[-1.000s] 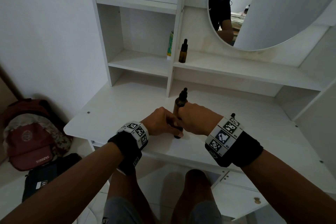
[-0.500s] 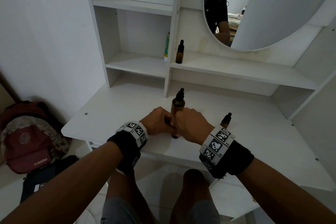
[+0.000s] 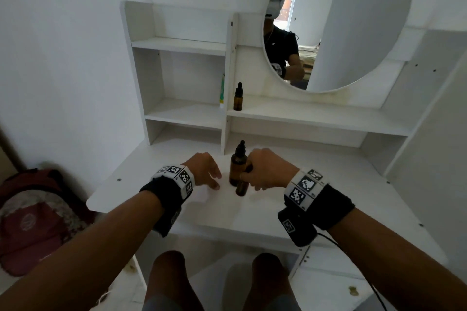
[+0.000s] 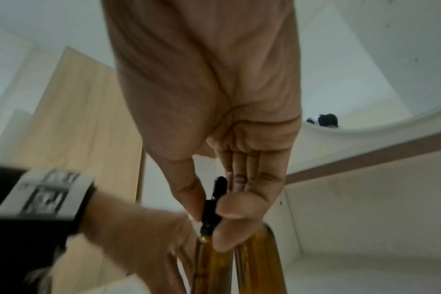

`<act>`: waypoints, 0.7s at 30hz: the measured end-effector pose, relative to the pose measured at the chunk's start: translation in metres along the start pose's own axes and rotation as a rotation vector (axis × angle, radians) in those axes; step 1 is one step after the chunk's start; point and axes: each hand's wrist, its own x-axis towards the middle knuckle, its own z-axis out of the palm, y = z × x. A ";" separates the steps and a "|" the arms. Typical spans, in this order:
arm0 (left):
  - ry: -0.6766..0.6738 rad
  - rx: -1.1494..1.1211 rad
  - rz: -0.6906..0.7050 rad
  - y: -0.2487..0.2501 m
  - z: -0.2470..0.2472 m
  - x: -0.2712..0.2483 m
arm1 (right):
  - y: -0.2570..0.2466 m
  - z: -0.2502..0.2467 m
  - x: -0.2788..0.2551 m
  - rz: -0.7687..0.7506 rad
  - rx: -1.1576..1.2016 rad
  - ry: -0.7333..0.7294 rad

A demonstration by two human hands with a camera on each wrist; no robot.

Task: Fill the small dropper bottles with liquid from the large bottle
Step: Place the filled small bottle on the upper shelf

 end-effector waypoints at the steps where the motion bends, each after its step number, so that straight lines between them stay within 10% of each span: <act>1: 0.009 0.060 -0.026 -0.002 -0.003 0.001 | -0.001 -0.014 0.000 -0.006 -0.001 0.021; 11: -0.122 0.232 -0.232 -0.030 0.008 0.023 | -0.008 -0.134 0.044 -0.044 0.002 0.318; 21: -0.184 0.314 -0.216 -0.032 0.006 0.029 | -0.001 -0.150 0.106 0.049 -0.088 0.369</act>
